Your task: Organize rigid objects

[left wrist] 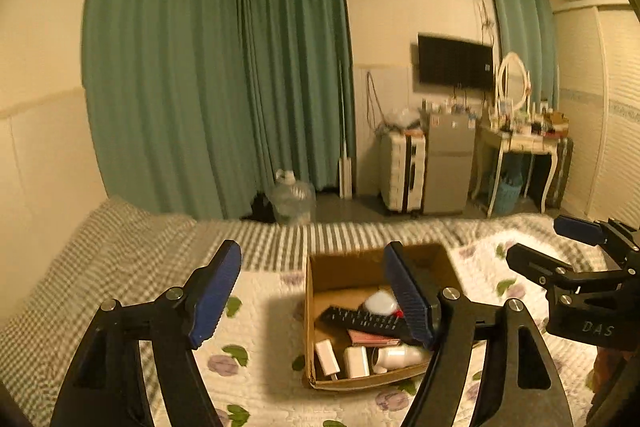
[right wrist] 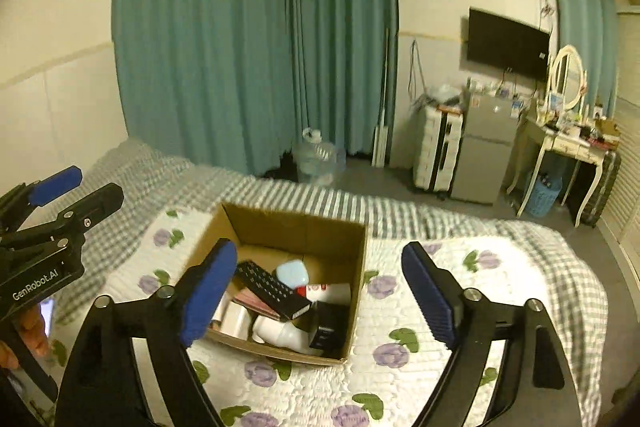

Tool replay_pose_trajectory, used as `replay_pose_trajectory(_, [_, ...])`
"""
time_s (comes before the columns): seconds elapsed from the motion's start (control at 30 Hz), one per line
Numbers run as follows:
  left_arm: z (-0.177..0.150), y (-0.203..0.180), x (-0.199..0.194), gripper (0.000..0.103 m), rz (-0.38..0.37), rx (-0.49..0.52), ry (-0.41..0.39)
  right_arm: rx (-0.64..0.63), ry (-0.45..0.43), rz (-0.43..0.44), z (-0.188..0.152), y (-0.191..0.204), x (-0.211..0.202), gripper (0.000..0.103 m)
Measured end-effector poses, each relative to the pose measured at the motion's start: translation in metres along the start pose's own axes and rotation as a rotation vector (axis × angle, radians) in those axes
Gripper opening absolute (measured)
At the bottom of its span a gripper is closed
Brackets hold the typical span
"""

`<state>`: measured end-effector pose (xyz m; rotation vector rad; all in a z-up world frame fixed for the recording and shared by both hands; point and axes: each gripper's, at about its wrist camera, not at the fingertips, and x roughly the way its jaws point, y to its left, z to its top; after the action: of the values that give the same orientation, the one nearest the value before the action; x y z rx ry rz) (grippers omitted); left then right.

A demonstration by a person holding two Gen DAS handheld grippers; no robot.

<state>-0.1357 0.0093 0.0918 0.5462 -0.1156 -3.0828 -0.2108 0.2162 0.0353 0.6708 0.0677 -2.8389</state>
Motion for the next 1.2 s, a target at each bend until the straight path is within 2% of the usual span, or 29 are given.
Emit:
replay_pose_trajectory(0.23, [0.021, 0.005, -0.07, 0.079, -0.001, 0.008, -0.144, -0.013, -0.13, -0.04, 0.015, 0.012, -0.076, 0.103])
replay_pose_trajectory(0.37, [0.017, 0.003, -0.102, 0.079, 0.014, 0.019, -0.217, -0.005, -0.172, -0.045, 0.012, 0.015, -0.103, 0.103])
replay_pose_trajectory(0.47, [0.008, 0.004, -0.111, 0.079, -0.007, 0.006, -0.238, -0.015, -0.184, -0.064, 0.0, 0.019, -0.11, 0.103])
replay_pose_trajectory(0.6, [-0.009, 0.0, -0.095, 0.079, -0.032, 0.006, -0.216, -0.007, -0.198, -0.053, -0.021, 0.02, -0.1, 0.103])
replay_pose_trajectory(0.7, [-0.028, -0.006, -0.066, 0.079, -0.025, -0.004, -0.186, 0.002, -0.238, -0.074, -0.044, 0.018, -0.077, 0.103])
replay_pose_trajectory(0.77, [-0.043, -0.01, -0.039, 0.079, -0.019, -0.009, -0.136, 0.012, -0.256, -0.092, -0.056, 0.015, -0.062, 0.103])
replay_pose_trajectory(0.83, [-0.057, -0.017, -0.014, 0.079, -0.026, 0.011, -0.072, 0.029, -0.229, -0.103, -0.068, 0.011, -0.04, 0.103])
replay_pose_trajectory(0.97, [-0.075, -0.016, 0.01, 0.079, -0.032, 0.016, -0.045, 0.028, -0.157, -0.128, -0.09, 0.009, 0.0, 0.103])
replay_pose_trajectory(1.07, [-0.083, -0.014, 0.026, 0.079, -0.033, 0.012, 0.007, 0.042, -0.131, -0.125, -0.095, 0.006, 0.014, 0.103])
replay_pose_trajectory(1.2, [-0.092, -0.011, 0.03, 0.079, -0.038, -0.002, 0.031, 0.042, -0.119, -0.137, -0.099, 0.004, 0.022, 0.103])
